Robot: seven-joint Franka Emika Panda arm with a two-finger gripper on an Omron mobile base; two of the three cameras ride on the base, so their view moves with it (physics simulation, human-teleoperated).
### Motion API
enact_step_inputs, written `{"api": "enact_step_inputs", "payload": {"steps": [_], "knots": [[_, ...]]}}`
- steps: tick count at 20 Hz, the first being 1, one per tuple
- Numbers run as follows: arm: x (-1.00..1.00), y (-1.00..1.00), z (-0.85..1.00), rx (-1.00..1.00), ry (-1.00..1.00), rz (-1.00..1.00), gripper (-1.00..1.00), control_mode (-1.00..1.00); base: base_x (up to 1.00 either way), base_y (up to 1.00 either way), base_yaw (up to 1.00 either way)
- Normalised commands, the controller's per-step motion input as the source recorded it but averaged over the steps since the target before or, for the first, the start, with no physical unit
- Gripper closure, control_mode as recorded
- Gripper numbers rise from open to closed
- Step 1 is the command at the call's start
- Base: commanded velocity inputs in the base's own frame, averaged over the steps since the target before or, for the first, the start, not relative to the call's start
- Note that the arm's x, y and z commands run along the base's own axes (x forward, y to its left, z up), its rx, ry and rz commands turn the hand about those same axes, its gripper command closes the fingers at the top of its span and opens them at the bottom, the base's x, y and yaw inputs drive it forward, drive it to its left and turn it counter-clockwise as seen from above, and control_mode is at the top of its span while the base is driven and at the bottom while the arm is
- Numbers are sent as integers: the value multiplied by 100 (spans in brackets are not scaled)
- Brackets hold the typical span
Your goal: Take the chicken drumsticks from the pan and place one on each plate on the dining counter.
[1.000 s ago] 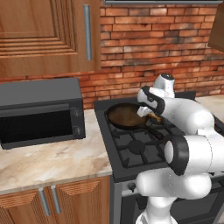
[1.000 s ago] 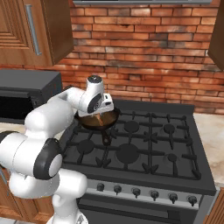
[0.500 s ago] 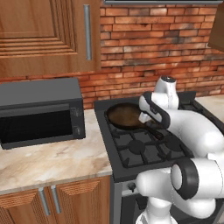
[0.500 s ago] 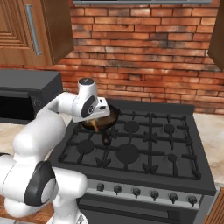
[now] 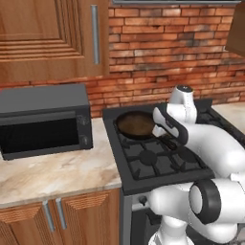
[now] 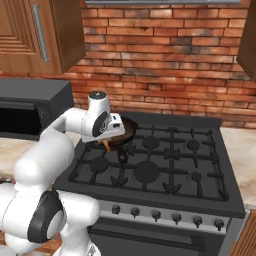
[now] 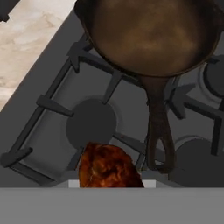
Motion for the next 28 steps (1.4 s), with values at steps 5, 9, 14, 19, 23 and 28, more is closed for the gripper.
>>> {"api": "enact_step_inputs", "payload": {"steps": [5, 9, 14, 19, 23, 28], "knots": [[0, 0, 0, 0, 0, 0, 100, 100, -91, 0, 15], [0, 0, 0, 0, 0, 0, 100, 100, -73, 2, 76], [0, 0, 0, 0, 0, 0, 100, 100, -22, 7, 100], [0, 0, 0, 0, 0, 0, 100, 100, -10, 0, 100], [0, 0, 0, 0, 0, 0, 100, 100, -9, 0, 100], [0, 0, 0, 0, 0, 0, 100, 100, -6, 0, 100]]}}
